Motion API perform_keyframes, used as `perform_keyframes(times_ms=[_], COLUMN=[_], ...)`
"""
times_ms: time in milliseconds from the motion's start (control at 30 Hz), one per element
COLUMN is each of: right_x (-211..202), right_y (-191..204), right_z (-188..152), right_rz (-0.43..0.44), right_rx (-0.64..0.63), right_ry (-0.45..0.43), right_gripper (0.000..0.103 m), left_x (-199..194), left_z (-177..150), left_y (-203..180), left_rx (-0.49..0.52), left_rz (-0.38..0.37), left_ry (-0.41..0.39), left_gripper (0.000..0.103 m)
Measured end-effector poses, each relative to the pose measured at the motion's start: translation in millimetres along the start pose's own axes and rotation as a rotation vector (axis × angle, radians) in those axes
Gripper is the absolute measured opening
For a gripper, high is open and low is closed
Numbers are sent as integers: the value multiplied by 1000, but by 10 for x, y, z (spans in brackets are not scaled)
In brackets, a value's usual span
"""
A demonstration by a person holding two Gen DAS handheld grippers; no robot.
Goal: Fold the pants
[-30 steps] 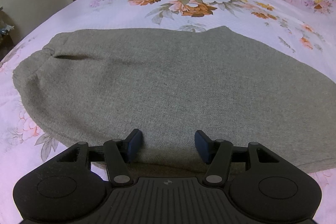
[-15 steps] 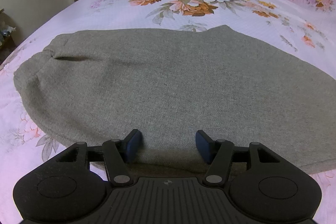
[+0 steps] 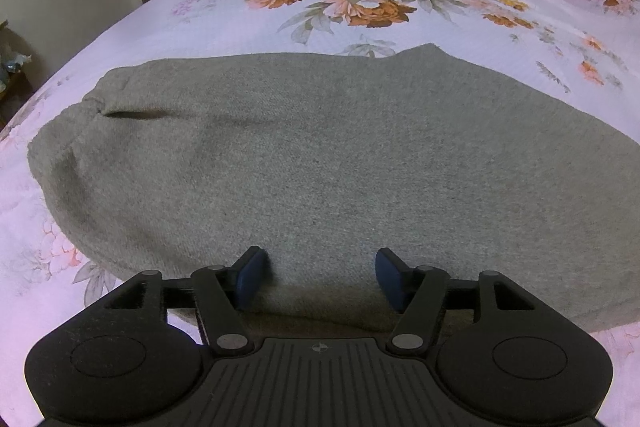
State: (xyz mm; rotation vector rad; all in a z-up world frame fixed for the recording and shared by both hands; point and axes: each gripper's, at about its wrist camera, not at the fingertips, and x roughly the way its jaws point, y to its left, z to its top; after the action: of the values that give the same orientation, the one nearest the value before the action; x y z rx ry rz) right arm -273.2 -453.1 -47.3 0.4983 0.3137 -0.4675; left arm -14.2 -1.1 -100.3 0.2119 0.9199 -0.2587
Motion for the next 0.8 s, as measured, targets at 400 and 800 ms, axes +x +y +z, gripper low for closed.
perform_keyframes(times_ms=[400,800], right_x=[-551,-528], right_y=[-669,-1022], right_z=[-770,-526], right_rz=[-200,-80], right_rx=[-27,308], right_ry=[185,158], right_gripper=[7,27], left_x=[-3,7], left_z=[-13,-13], left_y=[8,1], left_rx=[16,21], left_rz=[6,21], left_ry=[-11,-16], left_gripper=[66,69])
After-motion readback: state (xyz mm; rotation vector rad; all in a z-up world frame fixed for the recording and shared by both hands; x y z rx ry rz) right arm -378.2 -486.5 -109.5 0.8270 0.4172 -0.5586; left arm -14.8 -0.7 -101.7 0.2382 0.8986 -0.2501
